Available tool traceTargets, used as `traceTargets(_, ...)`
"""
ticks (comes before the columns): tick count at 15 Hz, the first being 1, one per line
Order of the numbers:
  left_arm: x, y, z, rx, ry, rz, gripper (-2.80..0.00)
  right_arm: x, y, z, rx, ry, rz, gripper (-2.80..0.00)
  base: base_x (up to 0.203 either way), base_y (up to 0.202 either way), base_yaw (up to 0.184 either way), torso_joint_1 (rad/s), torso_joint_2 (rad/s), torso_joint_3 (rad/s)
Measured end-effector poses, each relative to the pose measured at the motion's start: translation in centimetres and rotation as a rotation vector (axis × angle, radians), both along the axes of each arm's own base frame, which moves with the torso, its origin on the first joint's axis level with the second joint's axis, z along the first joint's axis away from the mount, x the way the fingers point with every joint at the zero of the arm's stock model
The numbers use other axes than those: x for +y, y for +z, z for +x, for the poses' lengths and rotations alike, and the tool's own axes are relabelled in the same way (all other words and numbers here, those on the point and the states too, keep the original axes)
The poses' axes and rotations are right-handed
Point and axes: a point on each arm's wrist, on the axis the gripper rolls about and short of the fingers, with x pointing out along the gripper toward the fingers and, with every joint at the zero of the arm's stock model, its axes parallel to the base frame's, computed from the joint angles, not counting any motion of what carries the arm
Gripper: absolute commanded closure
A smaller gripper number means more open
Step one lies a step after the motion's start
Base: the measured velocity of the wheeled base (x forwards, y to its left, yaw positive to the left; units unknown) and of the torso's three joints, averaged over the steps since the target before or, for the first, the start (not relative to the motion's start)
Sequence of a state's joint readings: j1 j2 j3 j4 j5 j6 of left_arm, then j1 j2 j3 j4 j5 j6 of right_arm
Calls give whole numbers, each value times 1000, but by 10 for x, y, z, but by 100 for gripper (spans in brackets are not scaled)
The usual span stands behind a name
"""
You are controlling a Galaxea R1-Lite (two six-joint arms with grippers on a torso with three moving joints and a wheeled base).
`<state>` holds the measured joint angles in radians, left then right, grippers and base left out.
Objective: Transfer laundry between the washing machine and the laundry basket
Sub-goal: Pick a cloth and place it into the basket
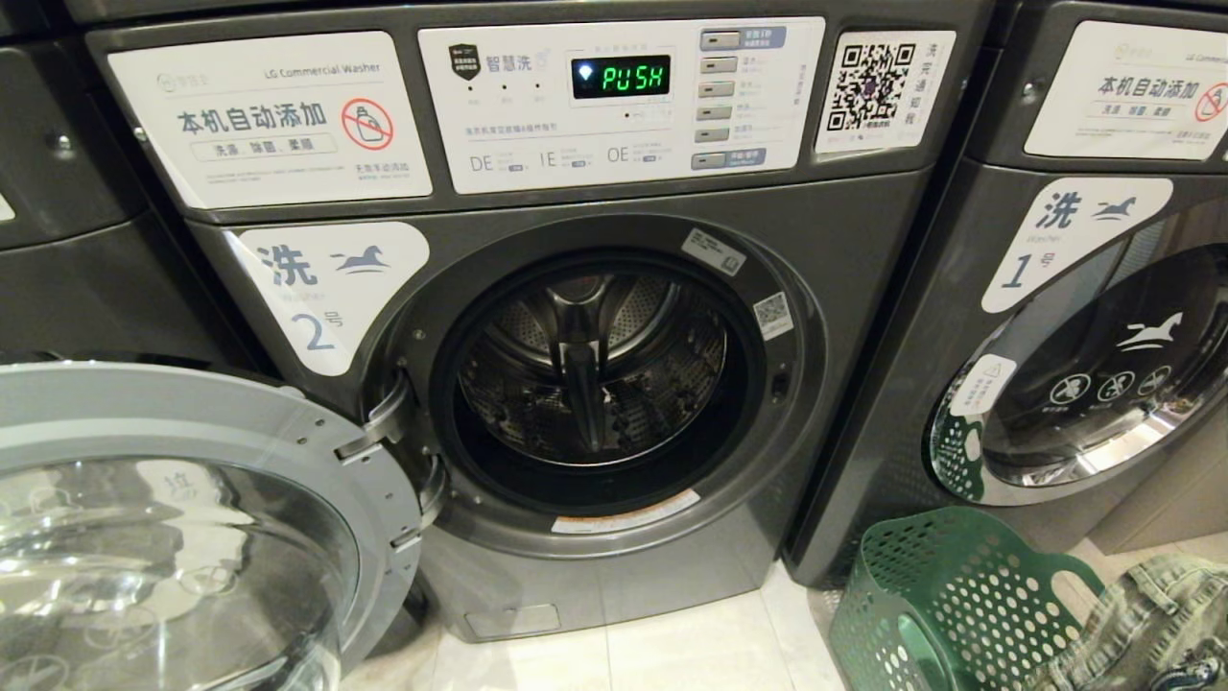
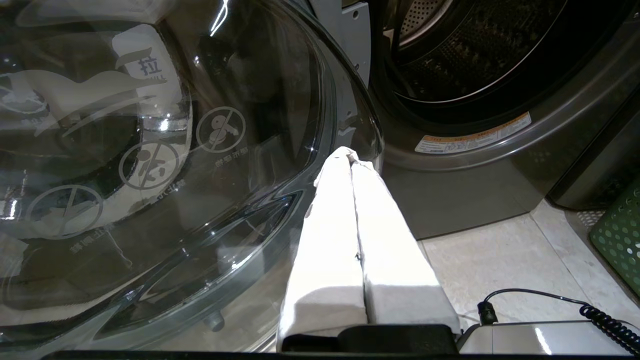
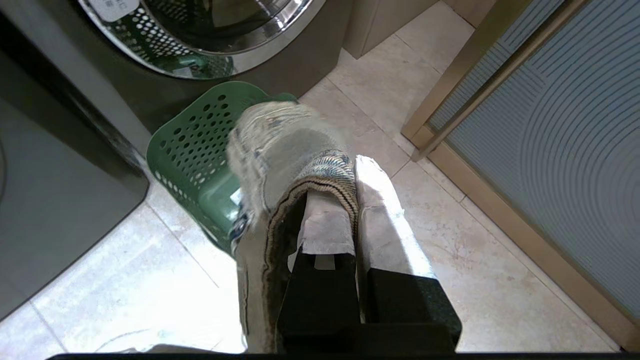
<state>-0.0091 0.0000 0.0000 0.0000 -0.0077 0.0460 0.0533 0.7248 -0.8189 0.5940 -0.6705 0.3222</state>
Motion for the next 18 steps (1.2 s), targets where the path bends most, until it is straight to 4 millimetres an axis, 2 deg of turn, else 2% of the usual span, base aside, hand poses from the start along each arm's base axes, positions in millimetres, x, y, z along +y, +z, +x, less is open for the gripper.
traceTargets(3,0,0,0,0,-1,0,0,-2,4,37,28,-65,-2,0,0,0,0,0,0,0)
traceTargets(7,0,0,0,0,-4,0,0,-18,0,90,53,-169,18,0,0,0,0,0,0,0)
traceTargets(14,0,0,0,0,-5,1,0,-39,-30,162,96,-206,35,0,0,0,0,0,0,0)
traceTargets(18,0,0,0,1,-2,1,0,-56,-51,188,158,-231,67,0,0,0,0,0,0,0)
